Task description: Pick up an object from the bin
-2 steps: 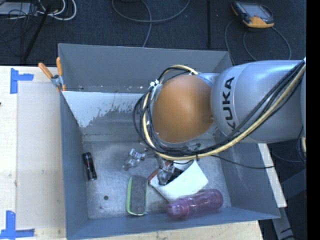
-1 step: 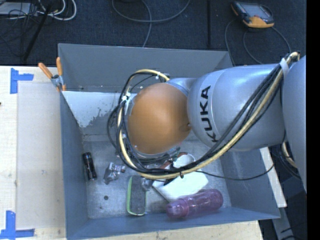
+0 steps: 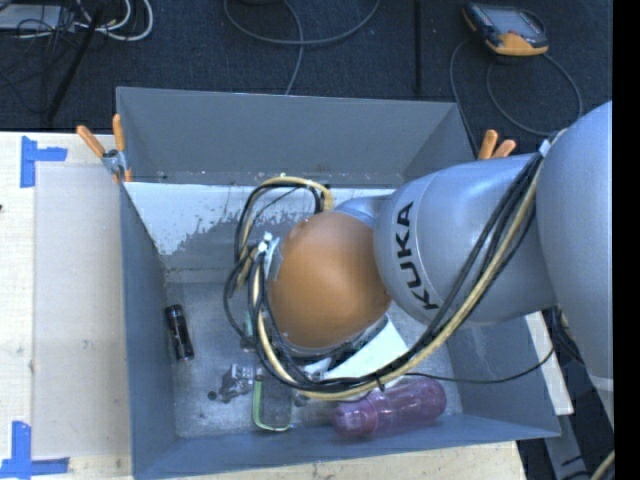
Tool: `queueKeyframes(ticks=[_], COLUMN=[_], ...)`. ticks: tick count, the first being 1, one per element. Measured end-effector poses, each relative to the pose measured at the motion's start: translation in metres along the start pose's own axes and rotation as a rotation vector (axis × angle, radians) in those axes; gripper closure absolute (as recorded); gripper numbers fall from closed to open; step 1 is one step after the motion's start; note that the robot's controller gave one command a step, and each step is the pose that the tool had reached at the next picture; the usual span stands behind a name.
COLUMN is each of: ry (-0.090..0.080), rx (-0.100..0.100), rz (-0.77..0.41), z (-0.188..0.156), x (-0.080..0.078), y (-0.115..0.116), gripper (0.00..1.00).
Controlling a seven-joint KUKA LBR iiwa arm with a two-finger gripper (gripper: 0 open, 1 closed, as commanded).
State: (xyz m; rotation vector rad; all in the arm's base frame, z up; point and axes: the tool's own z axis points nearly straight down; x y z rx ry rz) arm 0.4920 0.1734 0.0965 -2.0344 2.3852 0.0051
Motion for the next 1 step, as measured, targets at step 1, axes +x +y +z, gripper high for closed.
queueKeyframes(ticks=[1], ry=[0.014], rx=[-0.012], rz=[-0.016], z=[0.0207], x=[0.0204], y=[-0.0013], gripper=[0.0])
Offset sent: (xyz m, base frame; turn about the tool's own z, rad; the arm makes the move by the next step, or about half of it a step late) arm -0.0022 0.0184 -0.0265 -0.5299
